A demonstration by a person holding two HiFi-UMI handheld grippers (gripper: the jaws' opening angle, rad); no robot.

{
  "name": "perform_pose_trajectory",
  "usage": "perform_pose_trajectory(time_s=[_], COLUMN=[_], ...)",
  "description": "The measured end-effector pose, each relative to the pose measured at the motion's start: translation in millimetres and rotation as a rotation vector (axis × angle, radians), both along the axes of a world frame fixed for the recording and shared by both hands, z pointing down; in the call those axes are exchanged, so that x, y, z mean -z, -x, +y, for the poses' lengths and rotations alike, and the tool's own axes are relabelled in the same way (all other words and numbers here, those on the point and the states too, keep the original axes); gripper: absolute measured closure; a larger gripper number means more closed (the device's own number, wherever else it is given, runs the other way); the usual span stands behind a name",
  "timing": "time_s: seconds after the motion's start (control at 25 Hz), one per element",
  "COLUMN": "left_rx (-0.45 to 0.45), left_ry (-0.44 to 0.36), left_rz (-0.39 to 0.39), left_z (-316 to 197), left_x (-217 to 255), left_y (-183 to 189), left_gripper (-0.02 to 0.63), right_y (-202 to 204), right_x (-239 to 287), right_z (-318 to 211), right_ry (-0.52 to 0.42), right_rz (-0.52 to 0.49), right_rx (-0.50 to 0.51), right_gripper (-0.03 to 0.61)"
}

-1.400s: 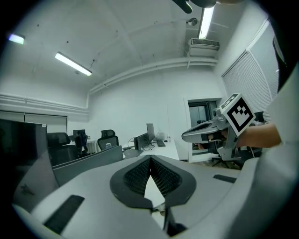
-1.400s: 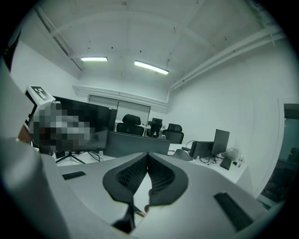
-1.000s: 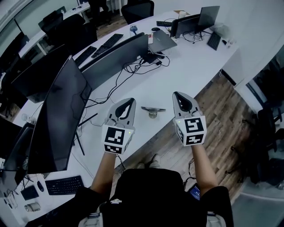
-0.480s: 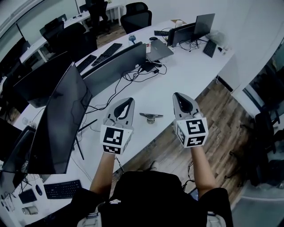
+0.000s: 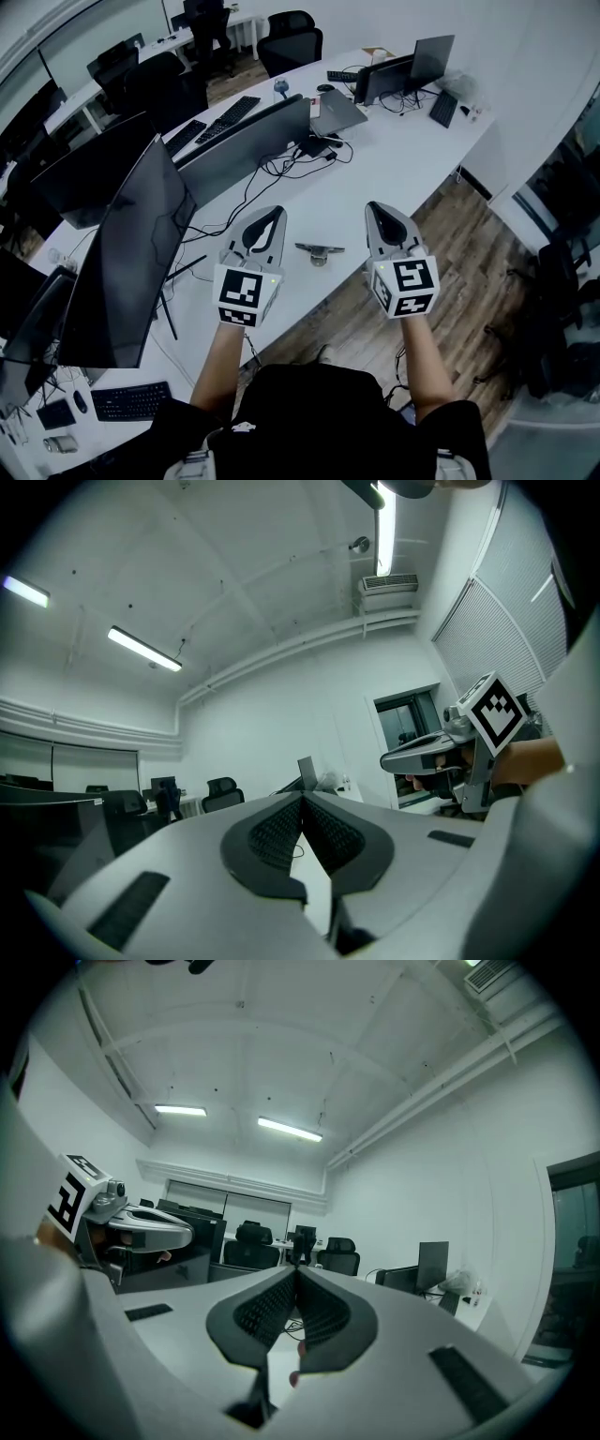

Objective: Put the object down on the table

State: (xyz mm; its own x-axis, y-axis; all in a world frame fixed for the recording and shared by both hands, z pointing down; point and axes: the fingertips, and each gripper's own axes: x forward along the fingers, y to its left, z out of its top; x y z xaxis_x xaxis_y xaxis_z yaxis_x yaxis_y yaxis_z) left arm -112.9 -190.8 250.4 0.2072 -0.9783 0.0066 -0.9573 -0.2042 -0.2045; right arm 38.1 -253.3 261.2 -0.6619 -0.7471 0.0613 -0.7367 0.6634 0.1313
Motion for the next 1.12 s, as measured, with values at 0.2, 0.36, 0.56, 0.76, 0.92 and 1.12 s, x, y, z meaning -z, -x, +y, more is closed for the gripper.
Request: perform_pose_trajectory(time_s=[0.2,0.36,0.56,0.76,0.92,1.12], left_rx=[0.001,0.003,0.0,-0.005,-0.007,-0.009], left_ry=[0.007,0.014,0.013,0.014,0.014,0.013], left_rz=[-0.003,-0.001,0.0,0.003,0.003,0.003], left_z=[-0.4,-2.5,-5.6,-7.9,-7.4,-7.3], left_x=[-3.7,-6.0,-5.7,-6.5,-7.0,-6.0], left_y=[-0.7,0.3,-0.1,-0.7,-1.9,-3.0], left_gripper=[0.6,0.6,0.6,0.6,0.6,0.6], right_y=[0.9,2.3,3.1,3.6,2.3,1.2], right_x=[-2.1,-2.6,-3.4,-3.5,-3.7,-3.6], right_z=[-1.8,-4.2,-6.4,-8.0,-7.3,-6.7], right_ry=[0.001,0.003,0.006,0.007,0.007,0.009], right_rz=[-0.002,-0.001,0.001,0.004,0.006,0.004], right_rx=[0.001,0.002,0.002,0.002,0.0,-0.002], right_gripper=[0.554,0.554,0.554,0.554,0.554,0.554])
